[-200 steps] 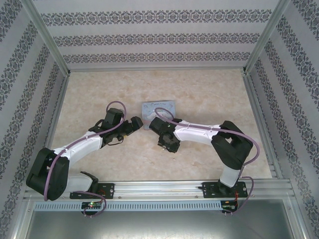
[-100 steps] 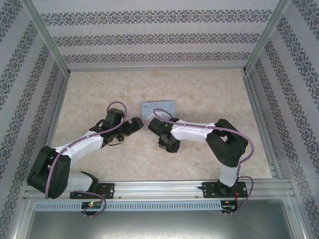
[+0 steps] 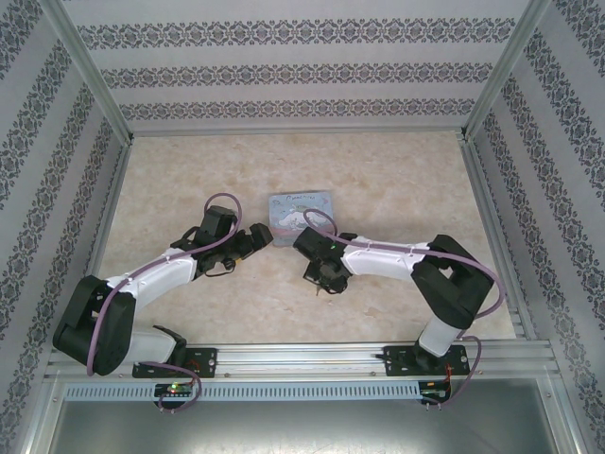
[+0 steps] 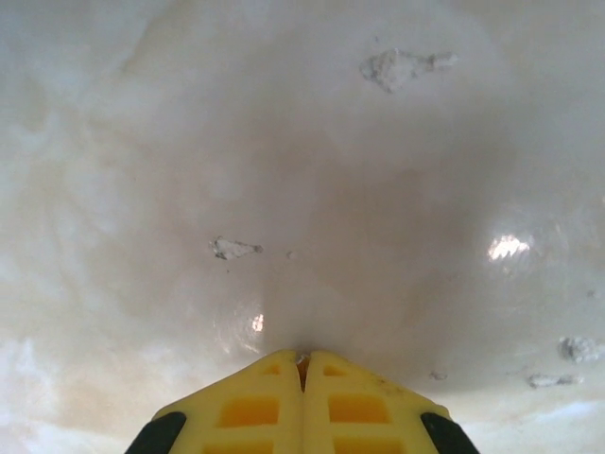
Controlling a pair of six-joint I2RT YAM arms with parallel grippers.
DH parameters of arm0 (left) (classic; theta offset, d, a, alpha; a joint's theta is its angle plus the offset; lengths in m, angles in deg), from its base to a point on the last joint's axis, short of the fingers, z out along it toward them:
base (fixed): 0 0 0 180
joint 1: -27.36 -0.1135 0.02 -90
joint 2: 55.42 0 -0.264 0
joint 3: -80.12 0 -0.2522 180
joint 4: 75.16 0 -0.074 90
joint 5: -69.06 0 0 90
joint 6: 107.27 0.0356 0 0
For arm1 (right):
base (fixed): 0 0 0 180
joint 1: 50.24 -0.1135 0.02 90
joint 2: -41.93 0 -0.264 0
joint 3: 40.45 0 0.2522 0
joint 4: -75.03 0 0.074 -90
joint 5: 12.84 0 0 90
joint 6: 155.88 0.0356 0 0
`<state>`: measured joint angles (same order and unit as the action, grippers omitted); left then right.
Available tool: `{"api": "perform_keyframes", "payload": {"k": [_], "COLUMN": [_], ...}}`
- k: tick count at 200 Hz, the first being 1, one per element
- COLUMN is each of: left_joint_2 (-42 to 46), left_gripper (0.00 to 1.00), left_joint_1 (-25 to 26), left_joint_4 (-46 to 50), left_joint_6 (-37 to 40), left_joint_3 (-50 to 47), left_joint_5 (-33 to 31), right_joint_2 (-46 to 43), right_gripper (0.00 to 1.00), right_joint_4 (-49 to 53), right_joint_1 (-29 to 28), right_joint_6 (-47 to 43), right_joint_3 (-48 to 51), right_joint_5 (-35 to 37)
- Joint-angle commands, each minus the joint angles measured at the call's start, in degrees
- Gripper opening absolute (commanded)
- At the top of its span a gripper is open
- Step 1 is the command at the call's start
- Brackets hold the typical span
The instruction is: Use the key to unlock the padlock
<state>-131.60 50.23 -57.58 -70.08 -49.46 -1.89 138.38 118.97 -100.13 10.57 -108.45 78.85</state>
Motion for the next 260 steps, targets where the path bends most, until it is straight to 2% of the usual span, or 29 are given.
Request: {"api": "perform_keyframes", "payload": {"k": [1, 52, 76, 95, 114, 134, 161, 183, 225, 260], "left_joint_2": [0.25, -0.82, -1.64, -2.03, -2.36, -3.40, -5.17, -7.26, -13.54, -16.90], "left_gripper": [1.00, 1.00, 1.00, 0.99, 1.00, 1.00, 0.97, 0.91, 0.68, 0.64], "left_joint_1": [0.39, 0.48, 0.69, 1.15, 1.46, 2.24, 4.55, 6.10, 7.60, 8.83], "left_joint_4": [-0.42, -6.45, -9.37, -10.34, -13.34, -19.41, -24.37, -26.75, -37.41, -44.49], "left_joint_6": [0.53, -2.97, -5.23, -6.14, -9.90, -17.01, -26.82, -34.16, -50.62, -58.53], "left_joint_3": [2.59, 4.28, 5.24, 6.31, 6.33, 5.65, 6.99, 9.18, 10.40, 10.29], "left_joint_5": [1.94, 7.53, 9.35, 10.22, 10.94, 11.38, 9.57, 8.39, 7.30, 4.39], "right_joint_2": [-4.80, -15.43, -19.43, -22.15, -24.02, -24.72, -23.47, -22.70, -24.39, -25.49], "right_gripper": [0.00, 0.00, 0.00, 0.00, 0.00, 0.00, 0.00, 0.00, 0.00, 0.00], "right_joint_4": [-3.44, -10.24, -14.66, -20.23, -25.12, -29.41, -37.35, -44.03, -47.95, -51.92], "right_joint_1": [2.00, 7.96, 11.96, 15.79, 18.92, 20.91, 20.73, 19.41, 16.13, 15.21], "right_joint_6": [-5.68, -15.73, -21.22, -24.78, -25.78, -22.33, -14.75, -9.39, -7.89, -6.41], "right_joint_3": [1.60, 3.74, 5.03, 6.82, 8.24, 9.81, 11.99, 13.12, 12.64, 14.11], "right_joint_5": [0.06, -3.22, -8.14, -14.95, -19.75, -21.70, -21.76, -19.09, -11.34, -6.30]}}
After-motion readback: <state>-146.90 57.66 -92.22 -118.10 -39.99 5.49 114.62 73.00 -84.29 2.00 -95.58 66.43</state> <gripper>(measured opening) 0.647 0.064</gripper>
